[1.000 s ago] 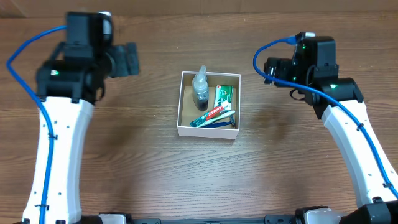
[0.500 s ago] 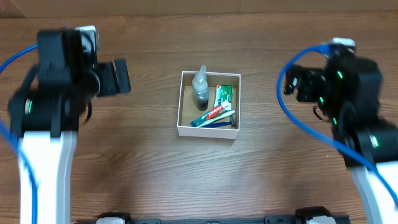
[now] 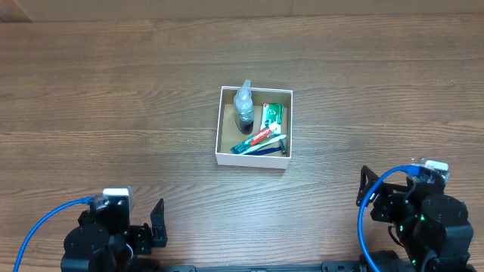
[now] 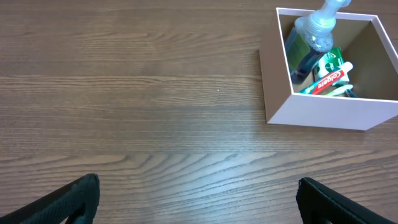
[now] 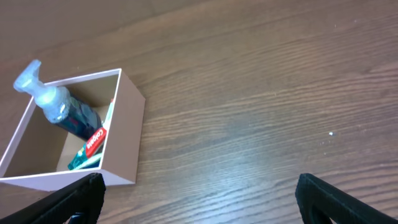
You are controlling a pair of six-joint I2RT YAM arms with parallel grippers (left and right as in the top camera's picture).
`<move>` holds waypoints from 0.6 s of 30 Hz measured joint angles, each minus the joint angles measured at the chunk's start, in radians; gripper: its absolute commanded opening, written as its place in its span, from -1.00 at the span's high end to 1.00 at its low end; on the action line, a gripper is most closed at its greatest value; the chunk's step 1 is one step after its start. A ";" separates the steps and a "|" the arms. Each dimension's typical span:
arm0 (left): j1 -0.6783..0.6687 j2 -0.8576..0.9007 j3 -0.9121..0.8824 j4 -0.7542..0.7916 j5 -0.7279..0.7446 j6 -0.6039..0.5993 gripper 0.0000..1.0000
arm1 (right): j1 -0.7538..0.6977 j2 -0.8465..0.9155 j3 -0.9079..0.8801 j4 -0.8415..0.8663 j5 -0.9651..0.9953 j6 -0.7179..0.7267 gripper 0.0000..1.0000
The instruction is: Pack container
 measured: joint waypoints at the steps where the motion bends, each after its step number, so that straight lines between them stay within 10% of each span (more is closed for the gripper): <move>1: 0.000 0.000 0.000 0.000 0.000 0.000 -1.00 | 0.000 0.000 0.000 -0.003 0.000 -0.001 -1.00; 12: 0.000 0.000 0.000 0.000 0.000 0.000 -1.00 | 0.000 -0.267 -0.142 0.073 -0.015 -0.001 -1.00; 18: 0.000 0.001 -0.002 0.000 0.000 0.000 -1.00 | 0.000 -0.398 -0.603 0.747 -0.159 -0.164 -1.00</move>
